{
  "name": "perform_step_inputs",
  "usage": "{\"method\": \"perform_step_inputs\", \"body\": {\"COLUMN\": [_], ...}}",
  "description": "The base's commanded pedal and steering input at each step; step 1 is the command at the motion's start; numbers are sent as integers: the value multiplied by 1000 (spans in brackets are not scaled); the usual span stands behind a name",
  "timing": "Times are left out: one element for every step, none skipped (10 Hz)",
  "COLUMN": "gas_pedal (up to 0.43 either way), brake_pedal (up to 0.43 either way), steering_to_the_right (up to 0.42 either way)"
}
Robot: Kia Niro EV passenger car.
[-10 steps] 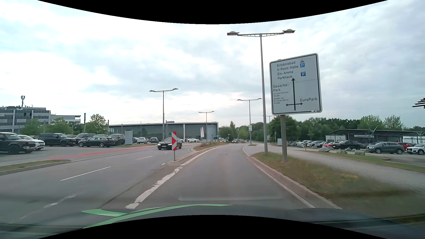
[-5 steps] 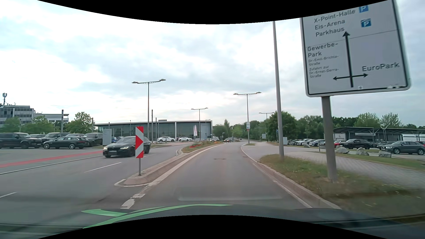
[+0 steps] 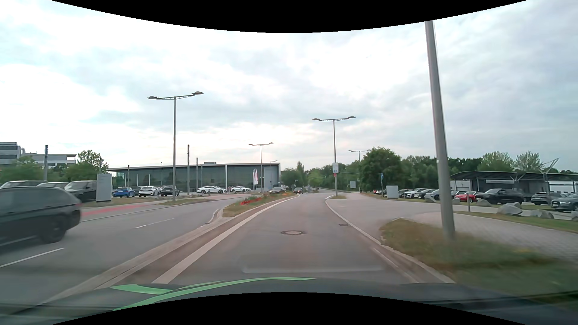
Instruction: Follow the waypoints while adhering to traffic rules and regulations
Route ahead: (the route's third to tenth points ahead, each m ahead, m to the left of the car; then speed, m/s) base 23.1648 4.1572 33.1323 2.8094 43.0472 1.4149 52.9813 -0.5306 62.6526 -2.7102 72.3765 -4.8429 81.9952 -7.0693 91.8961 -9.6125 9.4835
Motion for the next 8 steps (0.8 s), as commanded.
{"method": "perform_step_inputs", "body": {"gas_pedal": [87, 87, 87, 87, 87, 87, 98, 98], "brake_pedal": [0, 0, 0, 0, 0, 0, 0, 0], "steering_to_the_right": [21, 20, 20, 20, 20, 20, 20, 20]}}
